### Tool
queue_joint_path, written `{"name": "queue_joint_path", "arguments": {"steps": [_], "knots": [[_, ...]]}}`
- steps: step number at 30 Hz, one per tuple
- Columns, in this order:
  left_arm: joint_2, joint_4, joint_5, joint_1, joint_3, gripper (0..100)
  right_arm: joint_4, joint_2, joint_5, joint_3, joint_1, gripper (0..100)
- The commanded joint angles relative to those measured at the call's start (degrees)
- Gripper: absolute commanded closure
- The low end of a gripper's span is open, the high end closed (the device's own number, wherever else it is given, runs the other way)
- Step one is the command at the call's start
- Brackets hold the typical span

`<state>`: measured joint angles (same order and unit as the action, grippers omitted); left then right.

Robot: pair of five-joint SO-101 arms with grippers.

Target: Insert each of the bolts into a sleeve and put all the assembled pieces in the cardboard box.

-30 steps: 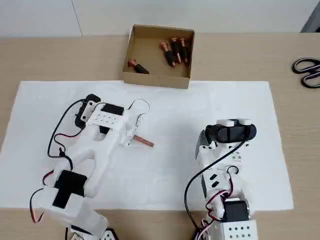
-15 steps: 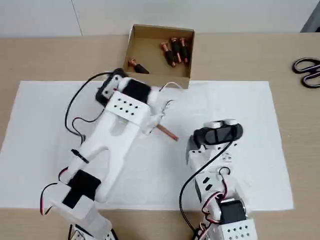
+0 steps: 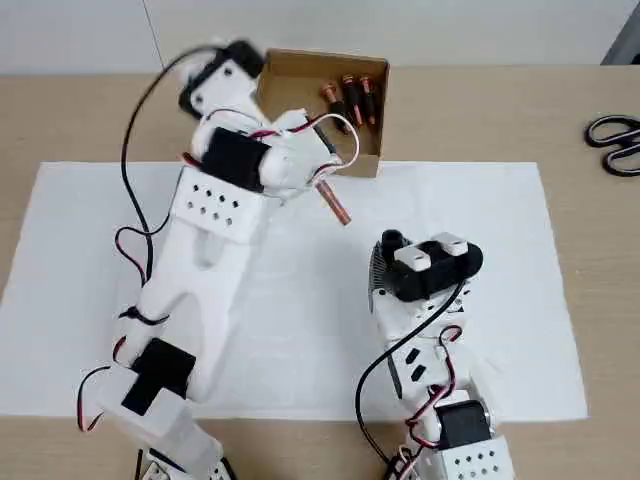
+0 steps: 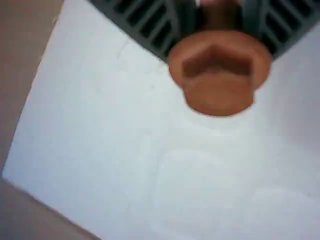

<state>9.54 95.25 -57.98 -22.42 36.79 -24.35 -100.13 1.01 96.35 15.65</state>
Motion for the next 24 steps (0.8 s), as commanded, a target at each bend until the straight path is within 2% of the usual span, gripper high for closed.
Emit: {"name": "queue_joint_path", "arguments": {"steps": [1,7,16,22,24], "knots": [[-1.2,5.1,5.5,-3.2,7.5,99,4.4,-1.4,-1.4,0.2,0.1,99.5],[-8.3,4.3,6.9,-4.2,7.3,99,6.8,-1.4,-1.5,0.1,0.7,99.5],[-19.7,-1.1,23.6,-4.1,7.3,99,6.8,-1.4,-2.0,0.2,10.8,99.5],[-21.6,-3.4,32.2,-5.3,7.3,99,6.9,-1.4,-14.5,0.0,13.9,99.5],[-23.0,-2.0,33.1,-6.8,7.3,99,7.8,-1.7,-15.7,-0.2,13.8,99.5]]}}
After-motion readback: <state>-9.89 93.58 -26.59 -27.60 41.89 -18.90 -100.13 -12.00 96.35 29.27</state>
